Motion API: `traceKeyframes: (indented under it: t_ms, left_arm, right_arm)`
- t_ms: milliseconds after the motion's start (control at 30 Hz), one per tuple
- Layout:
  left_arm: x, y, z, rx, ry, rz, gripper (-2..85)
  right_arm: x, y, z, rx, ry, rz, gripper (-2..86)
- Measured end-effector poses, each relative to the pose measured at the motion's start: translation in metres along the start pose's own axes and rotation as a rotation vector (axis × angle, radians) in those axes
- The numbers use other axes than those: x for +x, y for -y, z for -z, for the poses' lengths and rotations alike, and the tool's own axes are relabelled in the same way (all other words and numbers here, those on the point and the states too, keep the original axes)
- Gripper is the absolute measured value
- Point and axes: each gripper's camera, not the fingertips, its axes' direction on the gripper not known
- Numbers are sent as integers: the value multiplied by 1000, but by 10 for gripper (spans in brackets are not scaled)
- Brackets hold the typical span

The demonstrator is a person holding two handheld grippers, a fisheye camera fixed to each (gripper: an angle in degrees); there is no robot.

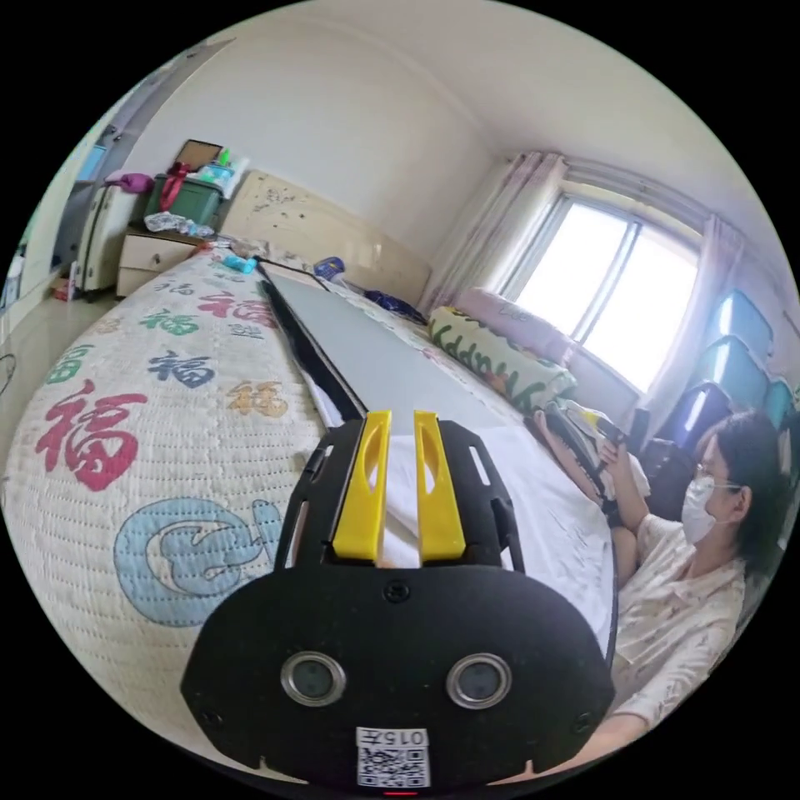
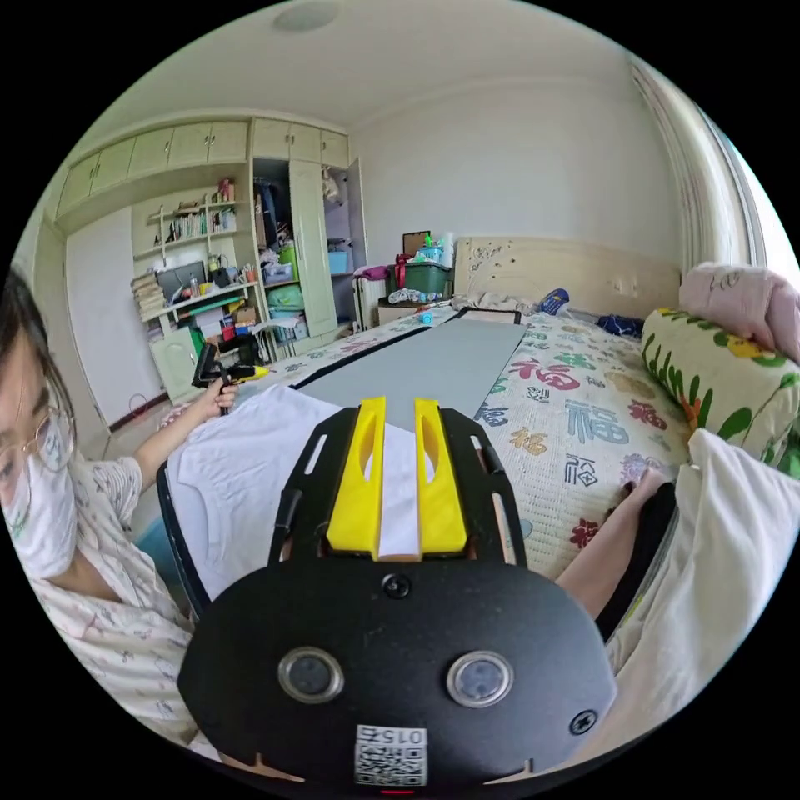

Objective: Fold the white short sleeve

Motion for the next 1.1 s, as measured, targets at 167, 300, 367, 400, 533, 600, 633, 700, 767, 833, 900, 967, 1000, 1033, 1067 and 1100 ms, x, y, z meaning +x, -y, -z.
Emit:
traceKeyframes:
  t_ms: [167, 300, 367, 400, 533, 600, 633, 700, 767, 833, 900, 967, 1000, 1033, 1067, 1100]
  left_arm:
    - [49, 78, 74, 174, 393, 70, 79]
    - [157, 142, 105, 193, 353, -144, 80]
    - [239, 177, 86, 113, 277, -311, 80]
    - [259, 183, 79, 91, 254, -348, 80]
    - [383, 203, 39, 85, 163, -537, 108]
    - [420, 210, 39, 171, 106, -545, 90]
    - [437, 219, 44, 250, 52, -507, 63]
    - [454, 237, 52, 342, -27, -429, 17]
    - [467, 267, 61, 368, -178, -332, -1]
    - [482, 291, 70, 363, -334, -294, -5]
    - [506, 311, 86, 397, -434, -258, -7]
    - [551, 333, 117, 467, -549, -251, -5]
    - [563, 338, 127, 486, -579, -256, -5]
    - [588, 345, 149, 523, -632, -285, -2]
    - [613, 351, 172, 562, -673, -321, -2]
    - [625, 353, 184, 577, -689, -336, -2]
  right_arm:
    - [42, 20, 32, -10, 4, -223, 85]
    - [52, 23, 52, -23, 4, -274, 87]
    - [42, 23, 73, -14, 14, -286, 86]
    - [35, 23, 80, -13, 25, -273, 85]
    - [-41, 22, 131, -38, -4, -70, 89]
    - [-72, 21, 155, -34, -70, -9, 73]
    - [-89, 21, 175, -10, -83, 19, 54]
    - [-110, 19, 213, 70, -74, 27, 20]
    - [-134, 14, 266, 205, -40, 23, 6]
    - [-150, 5, 298, 299, -43, 20, 1]
    - [-165, -7, 313, 358, -101, 31, -1]
    - [-176, -23, 307, 375, -237, 56, -3]
    - [-178, -25, 302, 371, -276, 67, -3]
    - [-178, -26, 292, 360, -349, 71, -4]
    - [-172, -22, 285, 349, -389, 31, -4]
    - [-168, -19, 282, 340, -387, 4, -4]
